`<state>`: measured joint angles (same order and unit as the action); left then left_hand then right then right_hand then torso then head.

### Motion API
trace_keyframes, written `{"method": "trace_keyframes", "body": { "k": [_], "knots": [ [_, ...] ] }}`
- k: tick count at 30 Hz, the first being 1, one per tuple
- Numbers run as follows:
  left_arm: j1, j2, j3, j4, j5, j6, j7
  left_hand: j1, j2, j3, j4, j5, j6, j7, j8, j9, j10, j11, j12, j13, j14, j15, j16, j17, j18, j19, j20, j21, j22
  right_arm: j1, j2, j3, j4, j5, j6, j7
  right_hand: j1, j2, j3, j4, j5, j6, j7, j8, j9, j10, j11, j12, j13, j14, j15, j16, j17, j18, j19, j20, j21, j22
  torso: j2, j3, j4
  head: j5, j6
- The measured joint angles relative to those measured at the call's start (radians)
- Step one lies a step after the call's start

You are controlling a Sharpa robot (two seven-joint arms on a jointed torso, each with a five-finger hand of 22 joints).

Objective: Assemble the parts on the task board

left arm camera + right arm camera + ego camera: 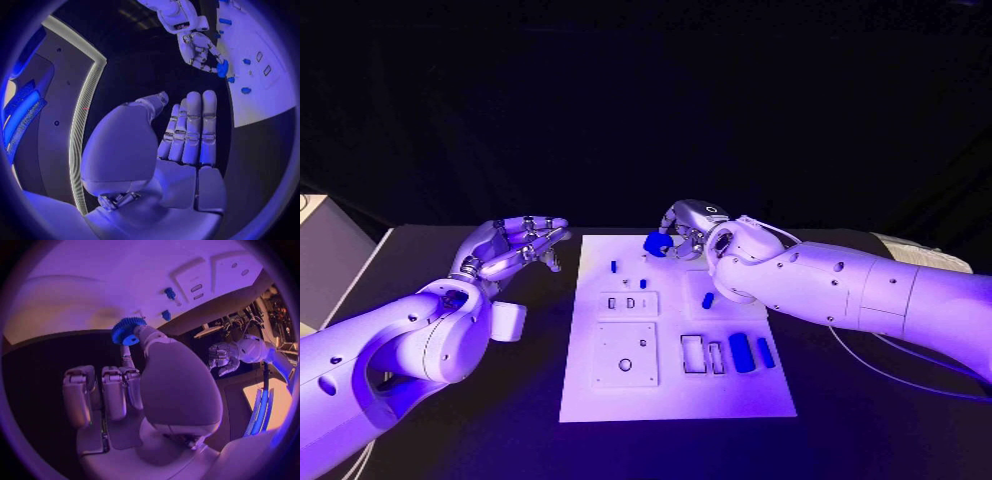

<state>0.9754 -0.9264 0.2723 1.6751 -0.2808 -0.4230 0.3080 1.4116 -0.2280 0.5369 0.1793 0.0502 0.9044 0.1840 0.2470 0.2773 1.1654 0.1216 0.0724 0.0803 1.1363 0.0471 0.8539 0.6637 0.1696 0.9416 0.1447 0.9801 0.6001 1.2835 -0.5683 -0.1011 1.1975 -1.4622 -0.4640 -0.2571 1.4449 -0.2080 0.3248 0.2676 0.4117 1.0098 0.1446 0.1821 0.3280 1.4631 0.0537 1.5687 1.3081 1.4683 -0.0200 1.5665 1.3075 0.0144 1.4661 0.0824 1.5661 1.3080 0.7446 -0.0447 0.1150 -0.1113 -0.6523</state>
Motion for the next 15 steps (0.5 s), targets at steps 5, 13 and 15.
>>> {"method": "trace_keyframes", "body": {
  "k": [5, 13, 15],
  "knots": [
    [0.000, 0.002, 0.000, -0.002, 0.000, 0.000, 0.000, 0.000, 0.000, 0.000, 0.000, 0.000, 0.000, 0.000, 0.000, 0.001, 0.000, 0.000, 0.000, 0.000, 0.000, 0.000, 0.000, 0.000, 0.000, 0.000, 0.000, 0.000, 0.001, -0.004, 0.026, -0.003, -0.008, -0.017, 0.002, -0.007, 0.000, 0.000, 0.000, 0.000, 0.000, 0.000, 0.000, 0.000, -0.002, 0.000, 0.000, 0.000, 0.000, 0.000, 0.000, 0.000, 0.000, 0.000, 0.000, 0.000, 0.000, 0.000, 0.001, 0.0003, 0.0004, 0.001, -0.002],
    [0.000, 0.005, 0.000, -0.002, 0.000, 0.001, -0.001, 0.000, 0.000, 0.000, 0.000, 0.000, 0.000, 0.000, 0.000, 0.001, 0.000, 0.000, 0.000, 0.000, 0.000, 0.000, 0.000, 0.000, 0.000, 0.000, 0.000, 0.000, 0.001, -0.006, 0.063, -0.008, -0.029, -0.033, 0.012, -0.013, -0.007, -0.007, 0.005, 0.000, -0.004, 0.000, 0.000, 0.000, -0.002, 0.000, 0.000, 0.000, 0.000, 0.000, 0.000, 0.000, 0.000, 0.000, 0.000, 0.000, 0.000, 0.000, 0.001, 0.0012, -0.0011, 0.007, -0.002],
    [0.000, 0.005, 0.000, -0.002, 0.000, 0.001, -0.001, 0.000, 0.000, 0.000, 0.000, 0.000, 0.000, 0.000, 0.000, 0.001, 0.000, 0.000, 0.000, 0.000, 0.000, 0.000, 0.000, 0.000, 0.000, 0.000, 0.000, 0.000, 0.001, -0.008, 0.069, -0.009, -0.036, -0.035, 0.016, -0.014, -0.007, -0.007, 0.006, 0.000, -0.004, 0.000, 0.000, 0.000, -0.002, 0.000, 0.000, 0.000, 0.000, 0.000, 0.000, 0.000, 0.000, 0.000, 0.000, 0.000, 0.000, 0.000, 0.001, 0.0012, -0.0011, 0.007, -0.004]
  ]
}}
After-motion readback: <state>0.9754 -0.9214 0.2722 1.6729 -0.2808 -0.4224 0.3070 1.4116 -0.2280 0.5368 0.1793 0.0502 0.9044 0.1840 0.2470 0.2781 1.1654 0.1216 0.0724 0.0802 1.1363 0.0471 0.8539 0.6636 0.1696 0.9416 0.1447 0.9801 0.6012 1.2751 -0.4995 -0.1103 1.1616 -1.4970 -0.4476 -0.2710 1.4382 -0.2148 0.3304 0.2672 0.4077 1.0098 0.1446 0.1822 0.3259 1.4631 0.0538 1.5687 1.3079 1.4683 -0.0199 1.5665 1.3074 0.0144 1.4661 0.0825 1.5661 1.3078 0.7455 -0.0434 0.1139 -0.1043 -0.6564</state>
